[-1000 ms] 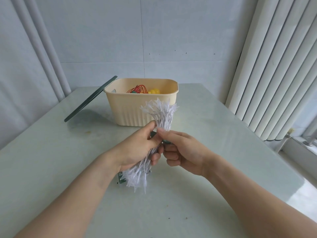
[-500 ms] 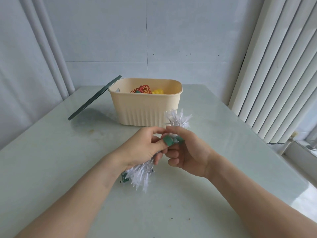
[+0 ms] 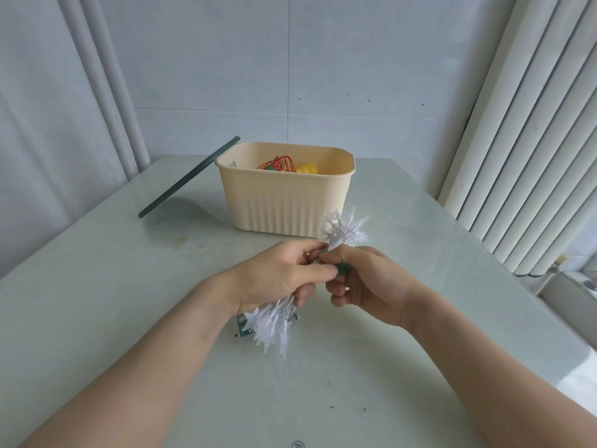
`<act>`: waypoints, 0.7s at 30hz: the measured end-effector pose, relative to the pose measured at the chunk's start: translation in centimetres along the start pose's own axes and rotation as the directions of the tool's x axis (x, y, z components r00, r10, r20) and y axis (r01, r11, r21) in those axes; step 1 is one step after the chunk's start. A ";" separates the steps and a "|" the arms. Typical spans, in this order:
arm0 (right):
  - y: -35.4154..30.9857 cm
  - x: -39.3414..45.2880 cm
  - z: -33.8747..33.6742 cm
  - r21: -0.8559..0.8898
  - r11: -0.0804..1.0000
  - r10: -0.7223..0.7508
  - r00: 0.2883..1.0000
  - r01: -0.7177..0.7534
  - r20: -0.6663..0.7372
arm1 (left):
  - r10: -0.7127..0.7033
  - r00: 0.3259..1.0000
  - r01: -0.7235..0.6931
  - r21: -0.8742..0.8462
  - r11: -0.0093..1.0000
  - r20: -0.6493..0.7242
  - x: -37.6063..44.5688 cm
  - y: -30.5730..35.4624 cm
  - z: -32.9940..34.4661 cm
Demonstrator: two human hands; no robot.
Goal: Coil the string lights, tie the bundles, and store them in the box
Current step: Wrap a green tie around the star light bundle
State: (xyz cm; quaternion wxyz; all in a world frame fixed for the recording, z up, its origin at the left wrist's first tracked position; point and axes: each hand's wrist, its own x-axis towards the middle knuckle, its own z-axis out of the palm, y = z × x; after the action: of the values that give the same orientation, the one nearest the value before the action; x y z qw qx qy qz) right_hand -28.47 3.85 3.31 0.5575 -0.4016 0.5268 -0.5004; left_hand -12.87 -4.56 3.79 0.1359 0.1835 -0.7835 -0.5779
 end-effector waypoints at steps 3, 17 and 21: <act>-0.3 -0.3 -0.1 -0.008 1.000 -0.018 1.000 0.018 -0.001 | 0.001 0.995 -0.002 -0.015 1.000 -0.101 0.1 -0.2 0.2; -0.8 -0.8 0.2 0.184 0.976 0.106 0.992 -0.117 0.071 | 0.013 0.980 0.009 0.110 0.994 -0.199 0.0 0.1 -0.2; -0.5 -0.8 0.3 0.100 0.993 0.057 0.998 -0.056 -0.007 | 0.019 0.976 0.011 0.136 0.991 -0.219 0.0 -0.1 -0.3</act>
State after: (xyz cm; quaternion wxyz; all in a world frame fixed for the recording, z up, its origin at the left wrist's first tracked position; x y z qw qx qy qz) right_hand -28.23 4.57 3.97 0.5881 -0.3556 0.5150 -0.5123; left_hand -12.73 -4.88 3.75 0.2099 0.2535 -0.8018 -0.4987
